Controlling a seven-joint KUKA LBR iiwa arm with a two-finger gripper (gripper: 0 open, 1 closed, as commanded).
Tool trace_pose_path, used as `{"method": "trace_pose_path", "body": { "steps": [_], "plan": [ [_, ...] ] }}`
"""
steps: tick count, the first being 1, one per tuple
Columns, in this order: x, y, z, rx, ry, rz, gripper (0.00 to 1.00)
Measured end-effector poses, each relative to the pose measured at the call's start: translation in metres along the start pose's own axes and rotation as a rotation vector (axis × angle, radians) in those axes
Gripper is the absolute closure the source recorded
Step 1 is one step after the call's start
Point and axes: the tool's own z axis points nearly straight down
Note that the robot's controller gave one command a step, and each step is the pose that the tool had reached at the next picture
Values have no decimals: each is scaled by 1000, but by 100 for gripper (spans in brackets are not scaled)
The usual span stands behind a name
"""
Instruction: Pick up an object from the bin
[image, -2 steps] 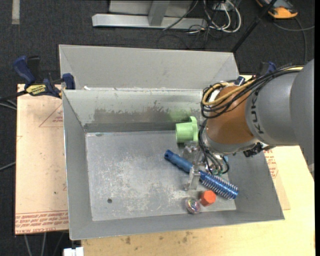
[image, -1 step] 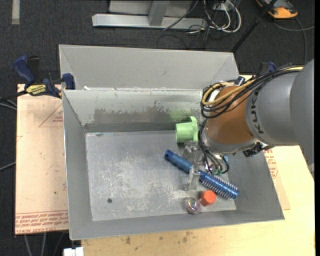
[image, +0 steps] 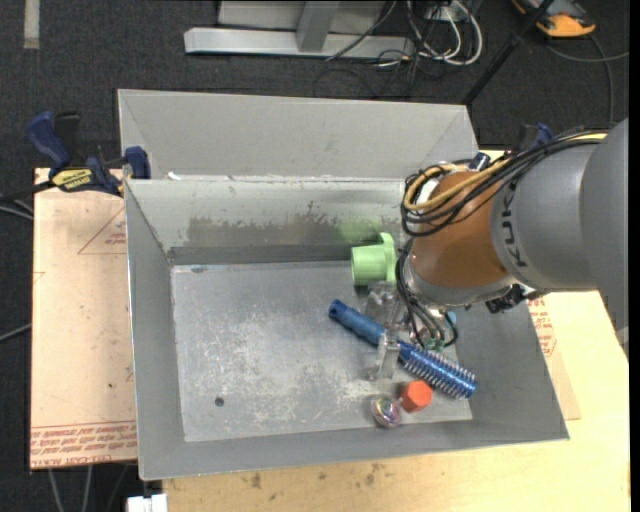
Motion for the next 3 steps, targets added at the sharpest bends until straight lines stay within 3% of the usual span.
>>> {"method": "trace_pose_path", "body": {
  "steps": [1, 2, 3],
  "plan": [
    [0, 0, 0, 0, -1, -1, 0],
    [-1, 1, 0, -1, -2, -2, 100],
    [-3, 2, -97, 1, -10, -3, 100]
  ]
}}
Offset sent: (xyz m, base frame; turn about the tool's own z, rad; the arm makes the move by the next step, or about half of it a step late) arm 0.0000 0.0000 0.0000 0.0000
